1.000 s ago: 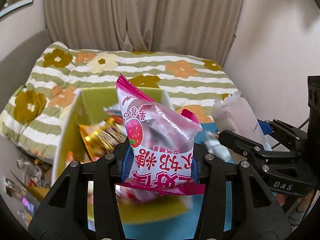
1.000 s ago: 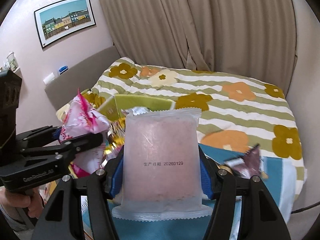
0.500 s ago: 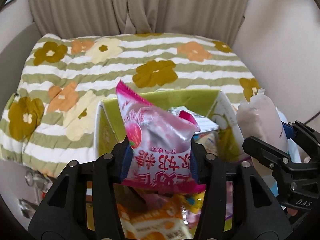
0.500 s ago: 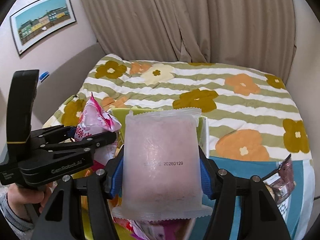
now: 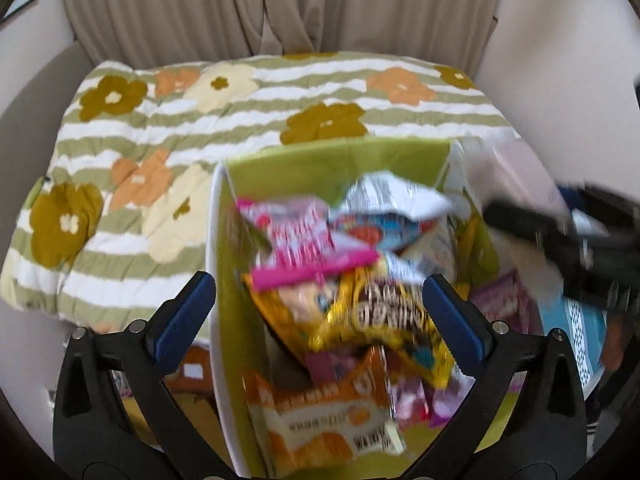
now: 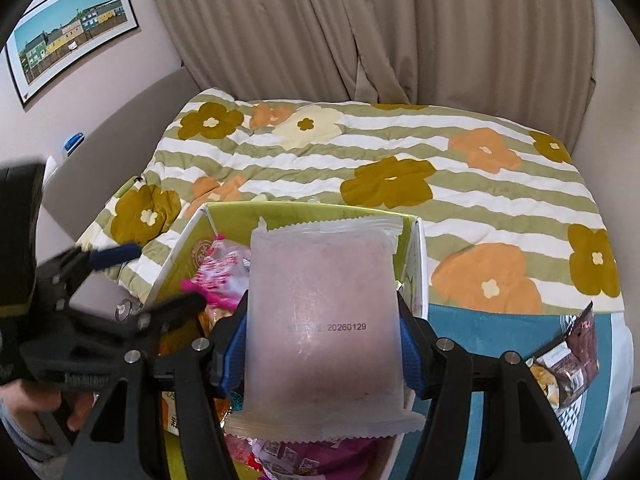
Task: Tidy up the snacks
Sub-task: 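Carry both pink packs into the box and open both tools, then move both tools back over the last two bags on the cloth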
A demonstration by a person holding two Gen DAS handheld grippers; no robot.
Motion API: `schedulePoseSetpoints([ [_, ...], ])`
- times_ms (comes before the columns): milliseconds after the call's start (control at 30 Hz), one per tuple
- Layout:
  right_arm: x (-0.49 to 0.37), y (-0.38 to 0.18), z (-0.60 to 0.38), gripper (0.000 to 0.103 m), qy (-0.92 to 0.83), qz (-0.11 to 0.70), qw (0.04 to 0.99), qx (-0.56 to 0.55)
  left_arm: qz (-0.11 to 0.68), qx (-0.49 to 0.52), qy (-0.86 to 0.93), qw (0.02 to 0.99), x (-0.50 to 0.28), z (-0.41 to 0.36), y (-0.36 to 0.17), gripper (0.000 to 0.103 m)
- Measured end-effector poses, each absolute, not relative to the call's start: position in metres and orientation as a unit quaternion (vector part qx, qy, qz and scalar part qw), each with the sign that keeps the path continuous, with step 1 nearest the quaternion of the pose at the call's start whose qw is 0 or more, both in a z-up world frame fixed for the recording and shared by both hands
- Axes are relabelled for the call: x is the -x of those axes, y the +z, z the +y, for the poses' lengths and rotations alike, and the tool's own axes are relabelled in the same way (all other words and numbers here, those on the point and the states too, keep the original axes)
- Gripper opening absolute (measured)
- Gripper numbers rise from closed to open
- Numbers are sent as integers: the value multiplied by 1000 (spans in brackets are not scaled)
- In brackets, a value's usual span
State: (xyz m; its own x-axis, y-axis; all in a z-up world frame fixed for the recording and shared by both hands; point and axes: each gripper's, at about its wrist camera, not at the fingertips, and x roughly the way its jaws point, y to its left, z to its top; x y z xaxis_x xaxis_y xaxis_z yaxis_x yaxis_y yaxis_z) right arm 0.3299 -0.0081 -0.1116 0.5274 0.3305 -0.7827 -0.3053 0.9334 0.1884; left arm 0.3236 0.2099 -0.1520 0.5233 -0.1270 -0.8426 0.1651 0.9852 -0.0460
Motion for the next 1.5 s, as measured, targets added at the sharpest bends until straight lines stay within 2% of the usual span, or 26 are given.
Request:
schedulePoseSetpoints([
  [400,-351,-123,10,60,210,470,857,-10,494,2,-53,868,-300,217,-162,102],
  [467,-352,-121,10,76,210,462,862,-22,500,12,-48,864,-298,219,-164,102],
  [500,-352,-121,10,97,211,460,862,-23,503,15,-48,863,-298,219,-165,102],
  [533,-351,-120,10,103,212,457,864,-22,506,17,-48,861,-297,220,-167,102],
  [900,-335,-111,6,103,199,440,876,-2,497,22,-43,866,-289,224,-160,102],
  [1500,-283,-72,-7,103,148,408,901,-19,458,-3,-54,887,-257,221,-117,102],
])
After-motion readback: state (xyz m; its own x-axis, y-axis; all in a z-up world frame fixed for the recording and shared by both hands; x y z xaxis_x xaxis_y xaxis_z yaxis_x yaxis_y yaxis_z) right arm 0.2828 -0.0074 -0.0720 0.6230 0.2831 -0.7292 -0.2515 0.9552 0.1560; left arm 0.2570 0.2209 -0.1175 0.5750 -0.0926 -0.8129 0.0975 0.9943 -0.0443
